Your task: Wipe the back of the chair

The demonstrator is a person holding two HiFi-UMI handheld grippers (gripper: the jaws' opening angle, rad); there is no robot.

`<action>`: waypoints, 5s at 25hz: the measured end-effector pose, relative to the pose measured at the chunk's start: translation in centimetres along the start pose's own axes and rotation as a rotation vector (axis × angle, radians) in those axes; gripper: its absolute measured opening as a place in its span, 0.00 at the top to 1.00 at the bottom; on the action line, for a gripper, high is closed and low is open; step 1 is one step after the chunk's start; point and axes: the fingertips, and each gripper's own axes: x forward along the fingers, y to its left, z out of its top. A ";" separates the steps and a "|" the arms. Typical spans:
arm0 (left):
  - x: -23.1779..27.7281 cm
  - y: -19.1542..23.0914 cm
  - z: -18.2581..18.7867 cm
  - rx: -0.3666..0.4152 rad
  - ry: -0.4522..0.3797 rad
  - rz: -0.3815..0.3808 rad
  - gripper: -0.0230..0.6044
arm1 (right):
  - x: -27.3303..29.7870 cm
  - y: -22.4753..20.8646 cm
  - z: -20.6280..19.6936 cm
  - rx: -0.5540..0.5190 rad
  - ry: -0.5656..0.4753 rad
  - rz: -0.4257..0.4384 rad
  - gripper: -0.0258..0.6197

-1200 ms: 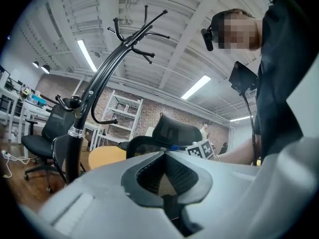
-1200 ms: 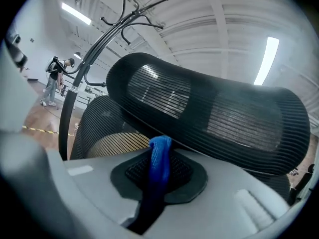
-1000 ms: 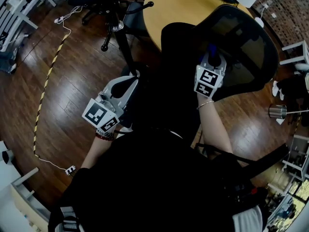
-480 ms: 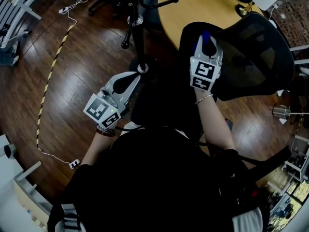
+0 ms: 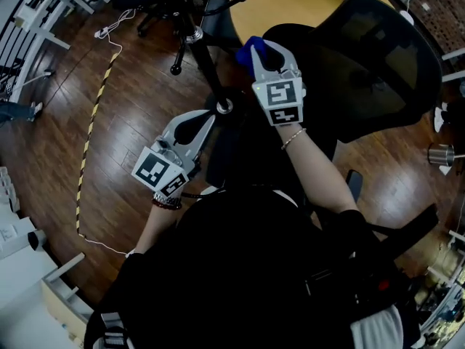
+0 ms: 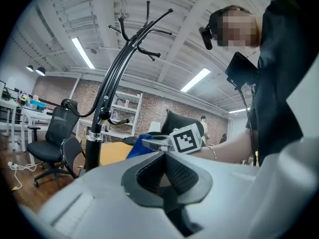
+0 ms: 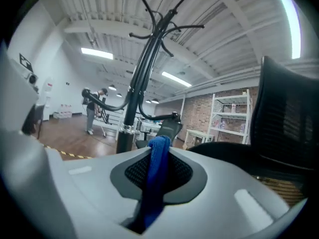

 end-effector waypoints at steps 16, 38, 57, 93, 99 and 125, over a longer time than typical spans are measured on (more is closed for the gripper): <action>14.4 -18.3 -2.6 -0.037 0.046 -0.268 0.95 | -34.1 -24.6 -13.3 0.070 0.167 -0.436 0.90; 13.6 -20.1 -2.1 0.058 0.092 -0.045 0.95 | -38.3 -35.2 -19.9 0.046 0.196 -0.583 0.90; 8.1 -9.7 -2.3 -0.018 0.049 0.049 0.95 | -33.4 -31.3 -19.5 0.009 0.258 -0.717 0.90; -4.1 3.8 -1.6 -0.061 0.065 0.221 0.95 | 1.7 0.4 -8.8 -0.107 0.123 -0.056 0.90; -3.7 0.7 -0.2 -0.013 0.045 0.176 0.95 | -2.0 2.1 -5.4 -0.039 0.014 0.072 0.90; 15.1 -19.4 -1.4 -0.083 -0.006 0.009 0.95 | -35.4 -32.5 -21.9 -0.038 0.307 -0.455 0.90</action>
